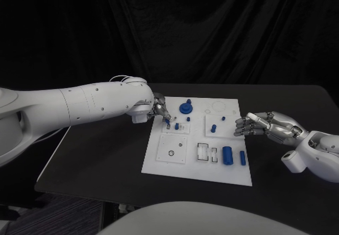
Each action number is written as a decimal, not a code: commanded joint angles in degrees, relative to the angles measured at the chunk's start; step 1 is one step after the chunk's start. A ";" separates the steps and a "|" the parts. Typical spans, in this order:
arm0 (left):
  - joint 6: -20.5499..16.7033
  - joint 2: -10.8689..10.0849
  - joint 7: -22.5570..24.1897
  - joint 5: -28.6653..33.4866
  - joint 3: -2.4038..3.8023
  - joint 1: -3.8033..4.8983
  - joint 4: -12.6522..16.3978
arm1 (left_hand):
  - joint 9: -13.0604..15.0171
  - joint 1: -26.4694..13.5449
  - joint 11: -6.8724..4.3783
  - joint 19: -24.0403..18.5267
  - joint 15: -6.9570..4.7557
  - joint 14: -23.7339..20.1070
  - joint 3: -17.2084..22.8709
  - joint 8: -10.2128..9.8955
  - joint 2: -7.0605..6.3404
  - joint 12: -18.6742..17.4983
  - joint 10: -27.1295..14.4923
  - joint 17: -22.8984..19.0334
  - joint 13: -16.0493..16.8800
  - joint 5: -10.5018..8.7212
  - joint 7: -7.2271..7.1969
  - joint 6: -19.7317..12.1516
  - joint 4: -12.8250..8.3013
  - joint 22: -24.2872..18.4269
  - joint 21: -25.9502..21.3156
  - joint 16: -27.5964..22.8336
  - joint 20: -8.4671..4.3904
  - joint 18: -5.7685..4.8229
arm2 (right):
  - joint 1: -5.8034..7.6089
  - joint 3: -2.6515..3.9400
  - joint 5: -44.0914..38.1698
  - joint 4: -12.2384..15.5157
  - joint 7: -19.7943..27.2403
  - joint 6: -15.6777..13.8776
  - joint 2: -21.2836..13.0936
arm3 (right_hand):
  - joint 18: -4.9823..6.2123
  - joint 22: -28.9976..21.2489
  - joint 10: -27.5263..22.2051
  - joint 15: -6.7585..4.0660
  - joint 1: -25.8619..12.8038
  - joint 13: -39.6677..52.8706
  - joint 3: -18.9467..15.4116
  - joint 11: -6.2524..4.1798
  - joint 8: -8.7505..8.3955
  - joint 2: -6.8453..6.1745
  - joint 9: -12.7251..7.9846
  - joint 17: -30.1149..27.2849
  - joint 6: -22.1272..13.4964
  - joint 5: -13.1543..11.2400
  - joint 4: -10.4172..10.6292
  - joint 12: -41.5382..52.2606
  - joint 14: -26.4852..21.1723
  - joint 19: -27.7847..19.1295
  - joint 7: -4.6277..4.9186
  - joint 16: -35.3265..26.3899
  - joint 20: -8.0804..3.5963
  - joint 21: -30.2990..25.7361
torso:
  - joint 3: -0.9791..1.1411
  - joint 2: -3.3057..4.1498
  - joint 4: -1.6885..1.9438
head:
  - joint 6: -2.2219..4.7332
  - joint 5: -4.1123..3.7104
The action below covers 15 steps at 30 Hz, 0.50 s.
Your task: Assemble the parts on the task board
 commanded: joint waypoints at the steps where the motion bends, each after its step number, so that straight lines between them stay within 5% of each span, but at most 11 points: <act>1: -1.17 -0.05 -0.09 -2.64 0.03 0.03 0.35 | 0.11 -0.59 -0.14 -0.17 -0.25 6.14 1.72 0.32 -0.04 0.21 6.00 15.10 15.06 -0.32 -0.45 -0.01 -1.36 9.27 -0.33 0.15 -0.33 0.40 | -0.10 0.05 0.16 0.01 -0.83 0.54 0.04 | -0.33 -0.10 -0.13 -0.35 0.53 -0.04 0.24 -0.18 0.19 -0.09 -0.05 0.06 -0.27 0.34 0.06 -0.23 -0.18 -0.18 4.30 -0.20 0.08 -0.29 | -0.05 0.06 -0.01 | 0.00 0.04; 15: -2.60 -0.59 0.33 -3.95 0.02 -0.43 1.53 | 0.14 -0.65 -0.17 -0.16 -0.26 6.14 1.88 0.35 0.12 0.21 6.00 15.10 15.06 -0.30 -0.48 0.02 -1.32 9.27 -0.35 0.15 -0.34 0.40 | -0.11 0.04 0.16 -0.04 -0.77 0.98 0.11 | -0.34 -0.14 -0.16 -0.33 0.55 -0.03 0.27 -0.17 0.22 -0.10 -0.03 0.05 -0.24 0.33 0.08 -0.26 -0.25 -0.23 4.30 -0.23 0.09 -0.31 | -0.10 0.13 -0.10 | 0.00 0.16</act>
